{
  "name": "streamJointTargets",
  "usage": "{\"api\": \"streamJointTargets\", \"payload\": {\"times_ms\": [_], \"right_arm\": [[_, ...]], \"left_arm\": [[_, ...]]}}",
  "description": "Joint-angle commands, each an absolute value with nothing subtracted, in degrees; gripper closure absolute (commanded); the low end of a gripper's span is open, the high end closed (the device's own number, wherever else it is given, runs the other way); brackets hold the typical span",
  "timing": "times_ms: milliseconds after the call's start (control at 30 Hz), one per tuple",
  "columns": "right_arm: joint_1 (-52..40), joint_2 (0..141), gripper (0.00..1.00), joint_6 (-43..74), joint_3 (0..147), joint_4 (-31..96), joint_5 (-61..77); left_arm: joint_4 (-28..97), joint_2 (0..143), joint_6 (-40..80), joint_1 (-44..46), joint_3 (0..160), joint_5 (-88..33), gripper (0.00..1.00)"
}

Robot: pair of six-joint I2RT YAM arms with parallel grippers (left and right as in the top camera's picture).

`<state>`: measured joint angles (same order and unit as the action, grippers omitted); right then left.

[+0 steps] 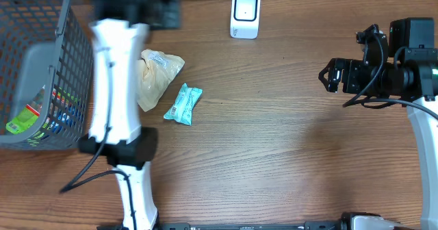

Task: Scan the item barcode
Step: 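Carry the mint-green packet out and place it beside the pastry bag, then reach into the basket and grasp the green snack bag with left gripper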

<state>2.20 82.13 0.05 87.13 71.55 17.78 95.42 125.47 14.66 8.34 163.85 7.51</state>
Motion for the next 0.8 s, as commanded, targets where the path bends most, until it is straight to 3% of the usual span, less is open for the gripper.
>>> {"api": "streamJointTargets", "payload": {"times_ms": [0,200,400,533,767], "right_arm": [[1.9,81.8,0.00,0.2,88.4,71.5,18.2],[1.9,81.8,0.00,0.2,88.4,72.8,18.1],[1.9,81.8,0.00,0.1,88.4,72.7,18.1],[1.9,81.8,0.00,-0.1,88.4,72.7,18.1],[1.9,81.8,0.00,-0.1,88.4,72.7,18.2]], "left_arm": [[96.8,124.0,12.6,-0.5,171.7,4.5,0.36],[96.8,114.3,12.2,-19.4,165.2,-7.5,0.45],[96.8,104.1,15.5,-35.0,145.8,3.4,0.39],[93.6,104.8,15.9,-46.0,138.3,0.7,0.39],[84.6,108.1,15.0,-53.1,131.5,-8.0,0.38]]}}
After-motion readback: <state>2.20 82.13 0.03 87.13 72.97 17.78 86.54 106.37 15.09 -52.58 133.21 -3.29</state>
